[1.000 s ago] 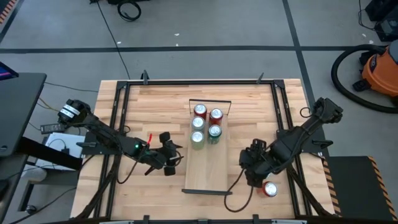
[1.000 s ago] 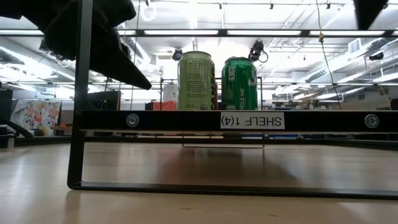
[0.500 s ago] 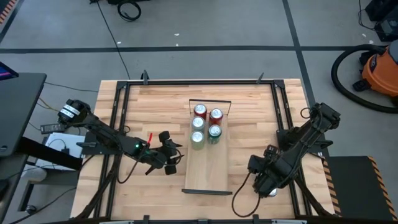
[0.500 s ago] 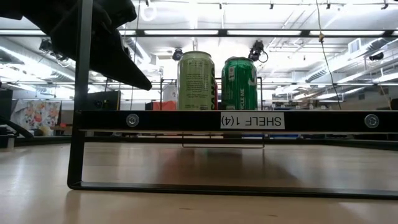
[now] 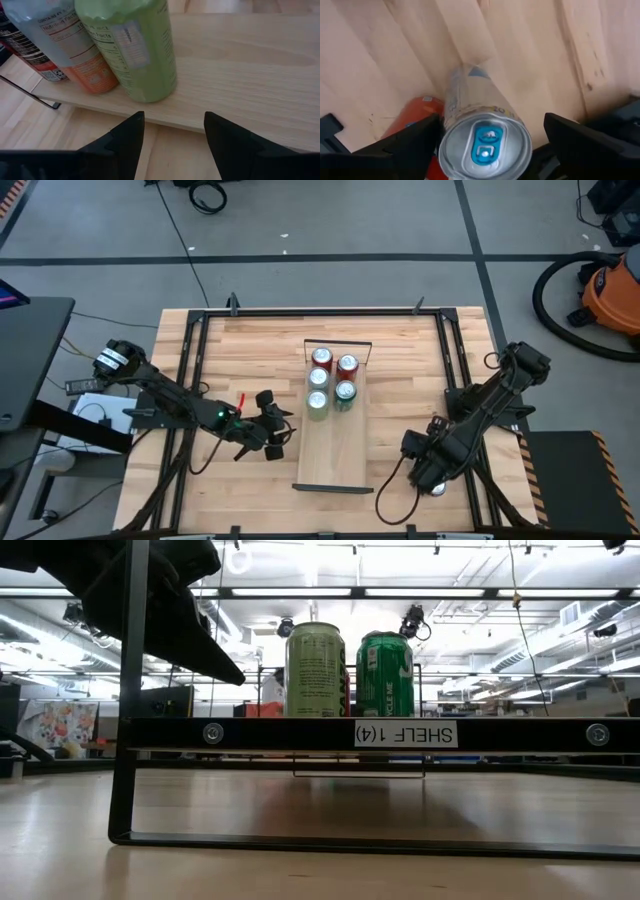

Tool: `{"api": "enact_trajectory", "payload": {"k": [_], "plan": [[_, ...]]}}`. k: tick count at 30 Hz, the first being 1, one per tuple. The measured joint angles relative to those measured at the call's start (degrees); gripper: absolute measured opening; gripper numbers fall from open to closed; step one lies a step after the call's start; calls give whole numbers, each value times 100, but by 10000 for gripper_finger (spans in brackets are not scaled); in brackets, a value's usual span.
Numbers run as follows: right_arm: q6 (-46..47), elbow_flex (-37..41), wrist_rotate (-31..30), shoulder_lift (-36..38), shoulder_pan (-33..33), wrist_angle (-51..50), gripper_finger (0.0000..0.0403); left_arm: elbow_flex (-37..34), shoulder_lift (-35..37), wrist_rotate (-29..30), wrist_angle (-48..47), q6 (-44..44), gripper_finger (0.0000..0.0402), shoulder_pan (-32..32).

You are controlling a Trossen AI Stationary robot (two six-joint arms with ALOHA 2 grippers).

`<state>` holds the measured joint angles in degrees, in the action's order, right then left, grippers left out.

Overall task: Place canned beverage on shelf
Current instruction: Put thwhite/blue soda can on the shelf

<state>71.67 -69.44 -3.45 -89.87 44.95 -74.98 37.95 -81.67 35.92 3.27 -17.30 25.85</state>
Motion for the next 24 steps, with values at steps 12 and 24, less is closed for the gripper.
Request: {"api": "enact_trajectory", "payload": {"k": [12, 24], "plan": [[-233, 452, 96, 84, -213, 326, 299, 2, 0, 0, 0, 8, 217, 0], [-886, 186, 10, 84, -1259, 273, 256, 7, 0, 2, 42, 44, 217, 0]]}}
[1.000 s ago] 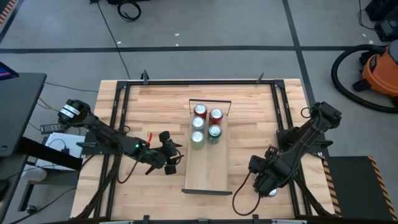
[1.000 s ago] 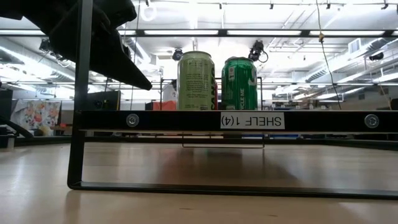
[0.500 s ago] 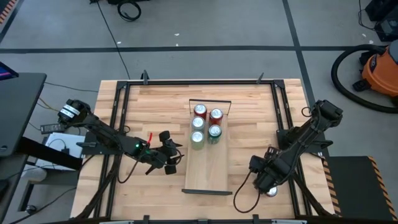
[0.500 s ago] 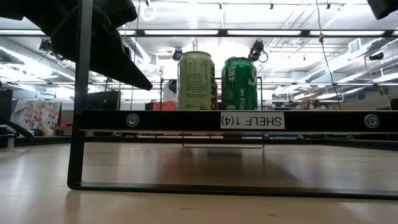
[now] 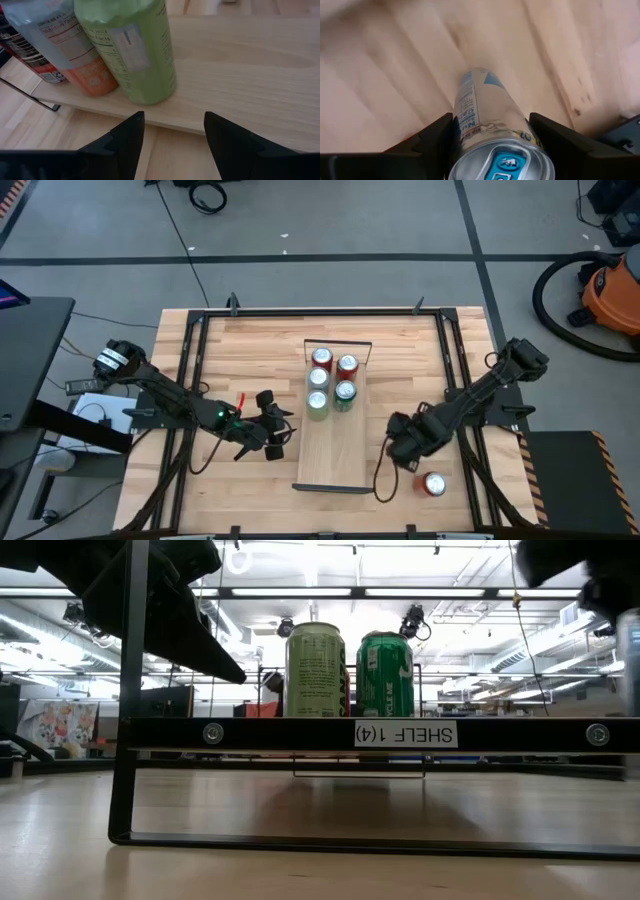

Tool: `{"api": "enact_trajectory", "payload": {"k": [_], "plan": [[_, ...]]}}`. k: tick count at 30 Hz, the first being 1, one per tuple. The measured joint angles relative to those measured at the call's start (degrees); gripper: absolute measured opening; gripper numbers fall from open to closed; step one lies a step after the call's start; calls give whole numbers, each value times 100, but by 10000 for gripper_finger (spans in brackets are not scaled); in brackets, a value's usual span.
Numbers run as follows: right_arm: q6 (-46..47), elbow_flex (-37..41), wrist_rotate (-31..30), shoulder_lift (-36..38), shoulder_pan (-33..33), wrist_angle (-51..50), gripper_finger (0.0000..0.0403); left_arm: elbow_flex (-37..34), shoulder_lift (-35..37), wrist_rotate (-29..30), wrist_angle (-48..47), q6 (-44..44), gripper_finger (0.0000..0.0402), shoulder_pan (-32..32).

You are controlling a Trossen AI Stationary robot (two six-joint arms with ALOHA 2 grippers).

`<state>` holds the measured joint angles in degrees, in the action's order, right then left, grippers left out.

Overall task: Place canned beverage on shelf
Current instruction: Put thwhite/blue soda can on the shelf

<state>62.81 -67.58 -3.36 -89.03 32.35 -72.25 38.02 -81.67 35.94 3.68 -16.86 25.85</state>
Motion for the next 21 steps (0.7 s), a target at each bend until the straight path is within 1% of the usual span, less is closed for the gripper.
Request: {"api": "enact_trajectory", "payload": {"k": [5, 11, 16, 21], "plan": [[-222, -223, -17, 0, -532, -29, 259, 0, -1, 0, -2, -5, 217, 0], [-889, -755, -15, 0, -999, -20, 260, 0, -2, -4, 85, -52, 217, 54], [-1338, -1214, -254, 0, -1108, 130, 260, 0, -2, -8, 85, -51, 217, 150], [-1859, -1442, -328, 0, -1154, 807, 260, 0, -2, -7, 127, -50, 217, 150]]}}
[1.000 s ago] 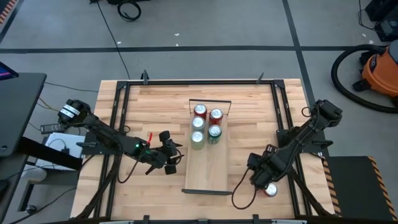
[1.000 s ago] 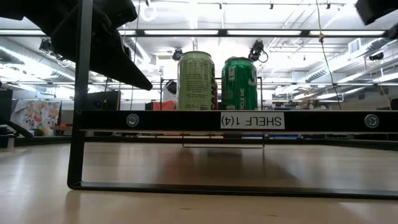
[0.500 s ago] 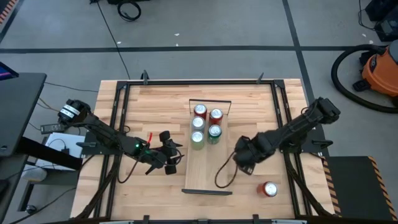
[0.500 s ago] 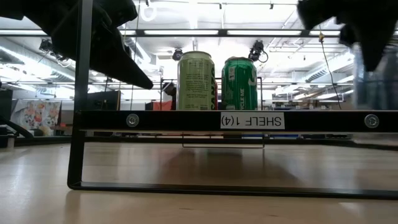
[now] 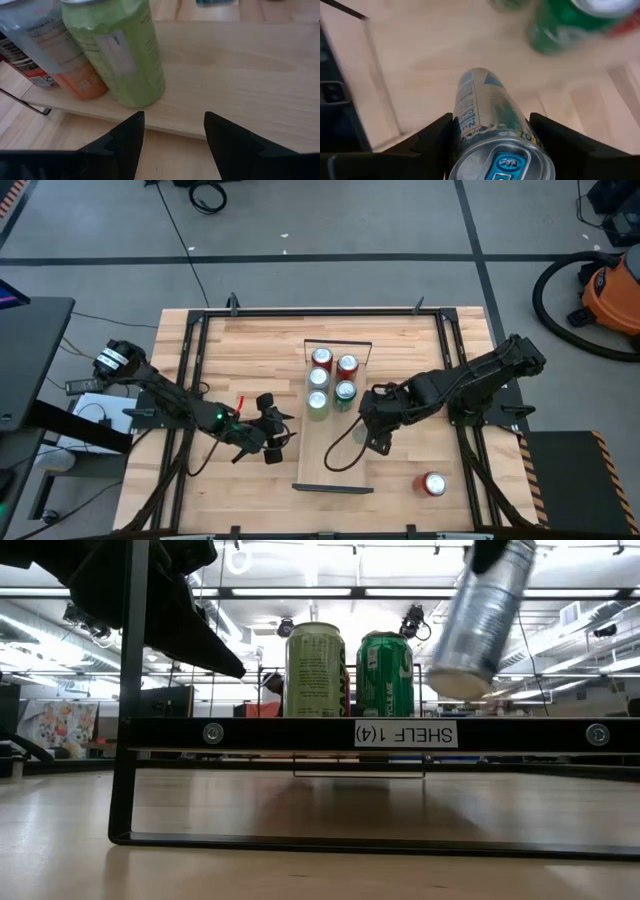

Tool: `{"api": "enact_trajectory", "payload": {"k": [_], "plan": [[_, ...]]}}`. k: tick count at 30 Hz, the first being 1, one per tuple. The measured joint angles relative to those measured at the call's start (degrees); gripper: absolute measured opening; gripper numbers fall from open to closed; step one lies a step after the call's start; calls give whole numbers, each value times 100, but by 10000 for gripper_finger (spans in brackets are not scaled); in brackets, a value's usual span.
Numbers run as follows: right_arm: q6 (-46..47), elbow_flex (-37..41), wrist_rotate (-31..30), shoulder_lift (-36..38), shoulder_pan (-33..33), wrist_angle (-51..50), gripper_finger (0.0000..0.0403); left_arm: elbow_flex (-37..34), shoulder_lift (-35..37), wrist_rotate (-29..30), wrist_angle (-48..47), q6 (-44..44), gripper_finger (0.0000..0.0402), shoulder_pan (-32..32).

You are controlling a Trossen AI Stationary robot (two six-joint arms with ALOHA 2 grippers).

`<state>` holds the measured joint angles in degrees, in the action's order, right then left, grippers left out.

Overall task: Place canned beverage on shelf
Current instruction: Put thwhite/blue soda can on the shelf

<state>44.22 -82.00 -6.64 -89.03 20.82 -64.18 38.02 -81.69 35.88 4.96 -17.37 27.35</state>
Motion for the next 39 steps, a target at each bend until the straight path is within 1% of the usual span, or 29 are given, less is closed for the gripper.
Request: {"api": "enact_trajectory", "payload": {"k": [3, 5, 12, 14, 21, 24, 29, 32, 34, 39], "plan": [[-288, -11, -41, -72, -10, 418, 261, 0, 0, 0, 47, 15, 217, -18], [-395, -13, -67, -164, -36, 527, 261, 0, 0, 0, 44, 15, 217, -17], [-787, -471, -264, -628, -142, 342, 261, 0, 0, 1, 59, 16, 217, -17], [-896, -695, -253, -852, -153, 192, 261, 0, 0, 1, 78, 15, 217, -17], [-1112, -1646, -380, -1645, -235, -885, 261, 0, 0, 0, 69, 15, 217, -17], [-1231, -1829, -380, -1859, -272, -968, 261, 0, 0, 0, 67, 15, 217, -12], [-1295, -1849, -314, -1983, -382, -1035, 261, 0, 0, -17, 59, -7, 217, -12], [-1276, -1843, -416, -1981, -427, -1031, 263, 0, 0, -22, 47, -9, 217, -12], [-1247, -1832, -544, -1982, -458, -1015, 271, 0, 0, -23, 46, -9, 217, -12], [-1272, -1832, -583, -1982, -520, -860, 303, 0, 0, -22, 41, -9, 217, -12]]}}
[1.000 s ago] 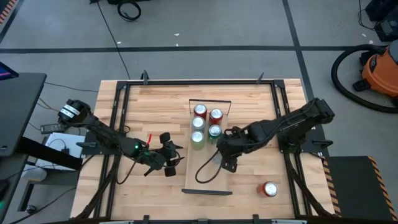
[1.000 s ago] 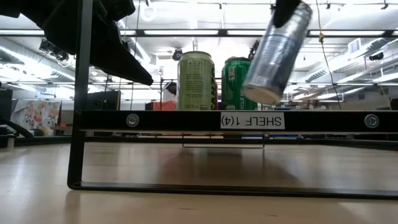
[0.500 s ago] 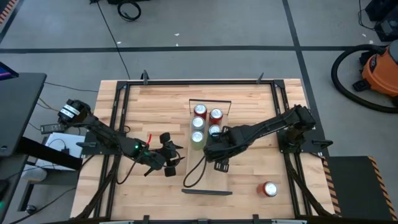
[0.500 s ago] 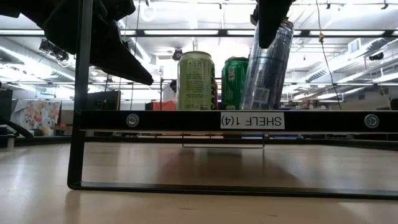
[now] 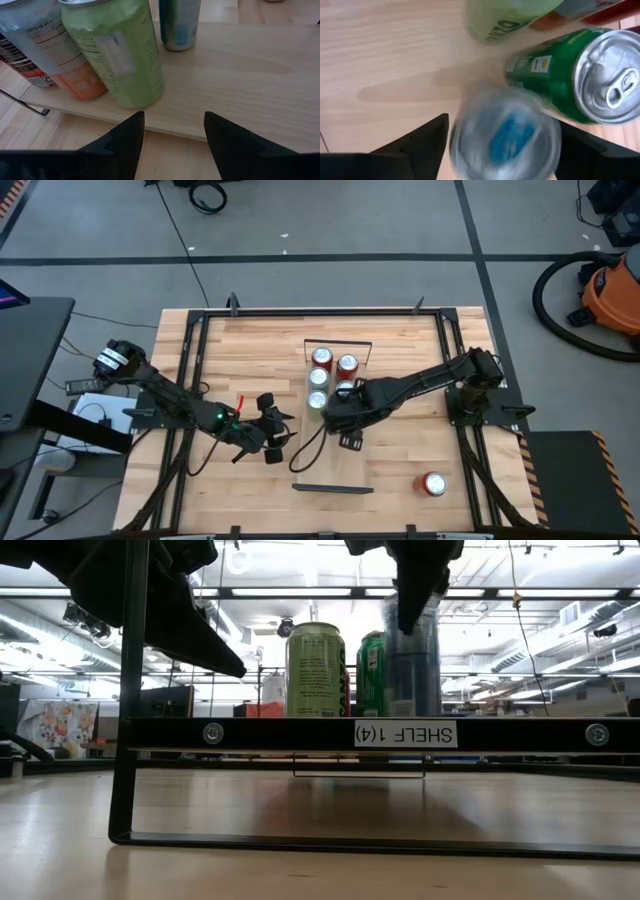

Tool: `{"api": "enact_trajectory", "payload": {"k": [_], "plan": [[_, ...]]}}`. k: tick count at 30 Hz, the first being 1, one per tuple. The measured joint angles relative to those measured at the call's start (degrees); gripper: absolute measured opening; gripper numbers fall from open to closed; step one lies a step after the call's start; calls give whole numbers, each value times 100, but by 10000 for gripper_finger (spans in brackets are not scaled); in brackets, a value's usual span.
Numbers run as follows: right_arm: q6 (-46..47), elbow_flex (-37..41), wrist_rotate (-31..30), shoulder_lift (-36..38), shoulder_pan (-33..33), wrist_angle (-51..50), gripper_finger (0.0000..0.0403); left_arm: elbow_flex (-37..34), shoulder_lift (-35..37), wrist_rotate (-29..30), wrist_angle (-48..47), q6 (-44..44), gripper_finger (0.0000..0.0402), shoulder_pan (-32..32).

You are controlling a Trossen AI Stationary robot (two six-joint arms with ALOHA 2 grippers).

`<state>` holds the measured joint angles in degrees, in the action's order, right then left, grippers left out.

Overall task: Place canned beverage on shelf
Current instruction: Put thwhite/blue soda can on the shelf, then put the red soda can on the shelf

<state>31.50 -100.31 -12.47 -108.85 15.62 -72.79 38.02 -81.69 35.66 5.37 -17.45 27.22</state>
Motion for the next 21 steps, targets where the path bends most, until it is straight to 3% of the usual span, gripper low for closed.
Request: {"api": "enact_trajectory", "payload": {"k": [13, 21], "plan": [[265, -17, -168, 527, 51, -51, 330, 0, 0, -46, -5, -52, 217, 0], [405, 32, -650, 1032, 541, -295, 330, 0, 0, -101, -11, -124, 217, 1]]}}
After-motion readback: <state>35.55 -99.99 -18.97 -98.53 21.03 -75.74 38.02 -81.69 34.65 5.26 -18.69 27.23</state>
